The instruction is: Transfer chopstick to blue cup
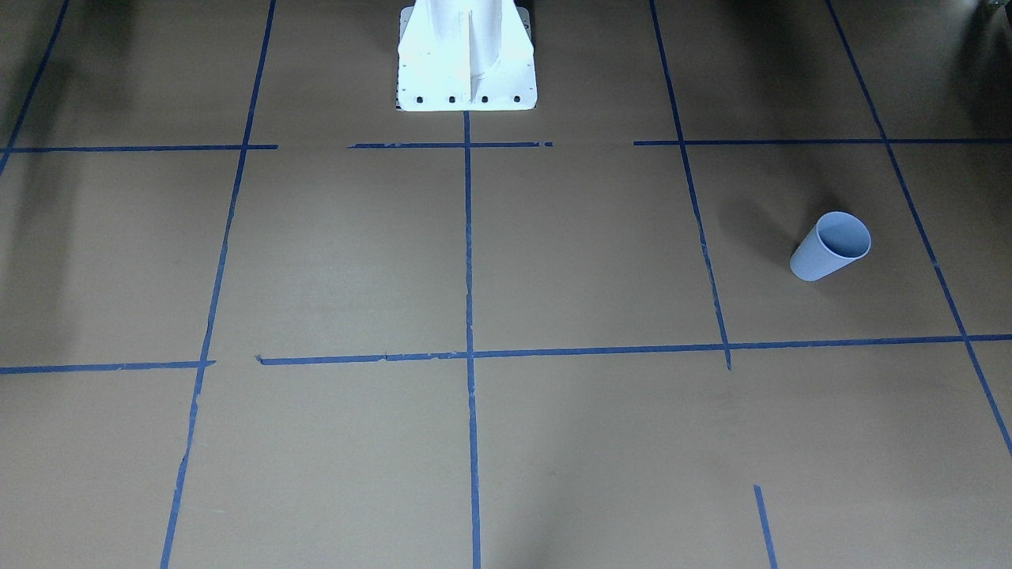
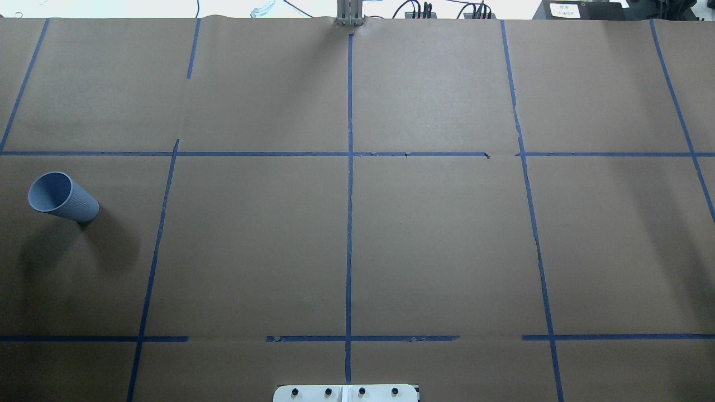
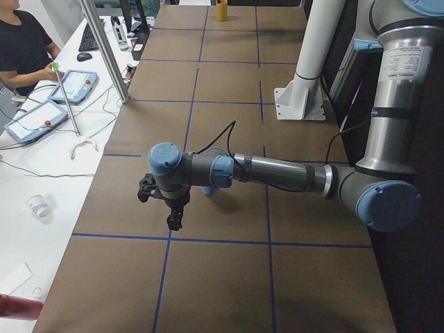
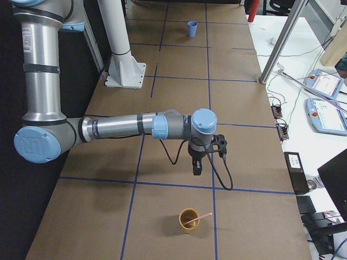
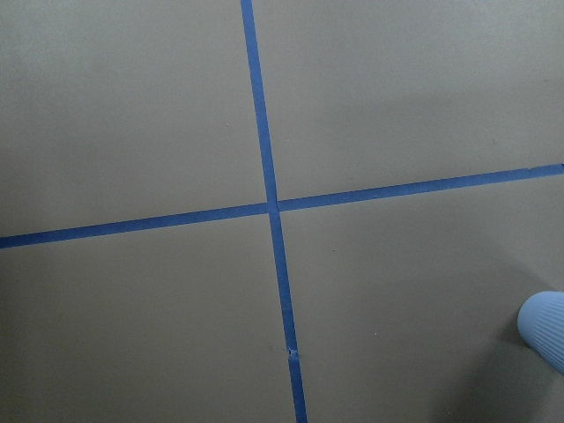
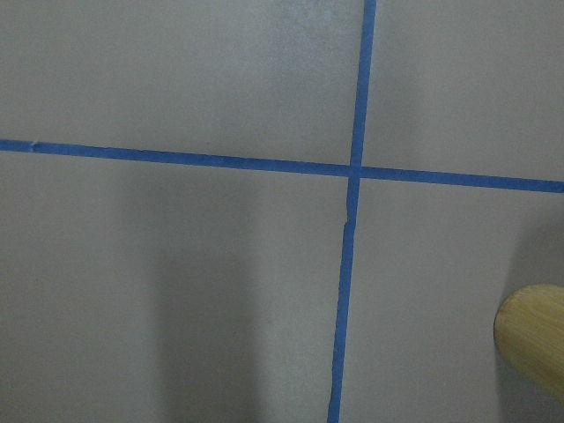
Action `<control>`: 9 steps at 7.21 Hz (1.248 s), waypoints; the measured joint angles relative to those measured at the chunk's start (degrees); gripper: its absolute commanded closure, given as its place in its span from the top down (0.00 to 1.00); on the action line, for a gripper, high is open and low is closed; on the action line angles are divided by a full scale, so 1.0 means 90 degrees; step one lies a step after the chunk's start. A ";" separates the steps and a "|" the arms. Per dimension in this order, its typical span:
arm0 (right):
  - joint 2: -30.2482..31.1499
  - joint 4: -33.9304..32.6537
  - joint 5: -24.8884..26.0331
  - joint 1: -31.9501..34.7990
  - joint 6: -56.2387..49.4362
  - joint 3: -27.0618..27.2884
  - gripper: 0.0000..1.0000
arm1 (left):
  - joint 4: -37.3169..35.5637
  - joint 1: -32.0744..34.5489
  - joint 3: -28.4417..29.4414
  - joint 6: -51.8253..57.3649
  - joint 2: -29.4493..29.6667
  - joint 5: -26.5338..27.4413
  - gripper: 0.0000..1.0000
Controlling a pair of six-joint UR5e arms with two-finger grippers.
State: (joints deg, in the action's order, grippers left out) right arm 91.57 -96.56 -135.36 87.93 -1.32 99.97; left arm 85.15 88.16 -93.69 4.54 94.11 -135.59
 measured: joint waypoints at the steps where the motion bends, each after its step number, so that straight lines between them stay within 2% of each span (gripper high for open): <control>1: 0.0010 -0.0001 0.0000 0.0002 0.0000 0.0003 1.00 | 0.0045 -0.0023 -0.0021 0.0000 -0.0001 -0.0001 1.00; 9: 0.0004 0.0055 -0.0030 -0.0003 -0.0002 -0.0008 1.00 | 0.0383 -0.0121 -0.0125 -0.0007 -0.0233 0.0002 1.00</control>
State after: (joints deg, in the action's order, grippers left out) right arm 91.60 -96.06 -135.63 87.91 -1.34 99.89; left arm 88.59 87.08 -94.82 4.47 92.02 -135.57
